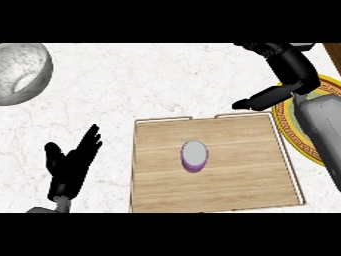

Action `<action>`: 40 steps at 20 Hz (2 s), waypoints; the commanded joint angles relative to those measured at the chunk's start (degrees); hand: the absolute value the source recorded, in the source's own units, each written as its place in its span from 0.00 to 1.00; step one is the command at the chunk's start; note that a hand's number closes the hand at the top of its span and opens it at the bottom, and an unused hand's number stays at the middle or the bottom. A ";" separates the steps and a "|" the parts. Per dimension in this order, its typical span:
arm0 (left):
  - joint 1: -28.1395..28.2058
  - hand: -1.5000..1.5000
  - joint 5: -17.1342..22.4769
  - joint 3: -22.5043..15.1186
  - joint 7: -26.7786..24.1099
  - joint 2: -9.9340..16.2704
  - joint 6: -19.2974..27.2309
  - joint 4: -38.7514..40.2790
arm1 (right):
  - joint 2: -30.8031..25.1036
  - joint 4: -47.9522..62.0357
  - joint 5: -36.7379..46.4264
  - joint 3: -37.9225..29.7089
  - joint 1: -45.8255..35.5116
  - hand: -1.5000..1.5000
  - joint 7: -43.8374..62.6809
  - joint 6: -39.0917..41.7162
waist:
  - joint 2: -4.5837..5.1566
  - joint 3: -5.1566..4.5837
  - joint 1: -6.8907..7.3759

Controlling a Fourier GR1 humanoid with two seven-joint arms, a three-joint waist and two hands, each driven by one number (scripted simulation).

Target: Pick the can from the tray and place it in the plate

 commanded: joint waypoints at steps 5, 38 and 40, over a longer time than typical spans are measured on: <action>1.05 0.50 0.03 0.89 1.06 0.75 0.03 -1.71 | -10.11 -6.08 9.65 10.17 -4.85 0.00 8.51 13.22 | -0.62 -0.07 -0.47; 1.40 0.50 -5.73 5.82 1.64 -4.43 -5.24 -0.21 | 8.75 -30.94 41.18 17.52 16.16 0.00 30.73 17.00 | -0.20 0.01 -0.63; -3.28 0.50 -7.07 6.25 2.70 -6.11 -3.36 3.63 | 10.52 -30.58 44.12 19.71 16.61 0.00 32.81 16.14 | -0.18 0.00 -0.83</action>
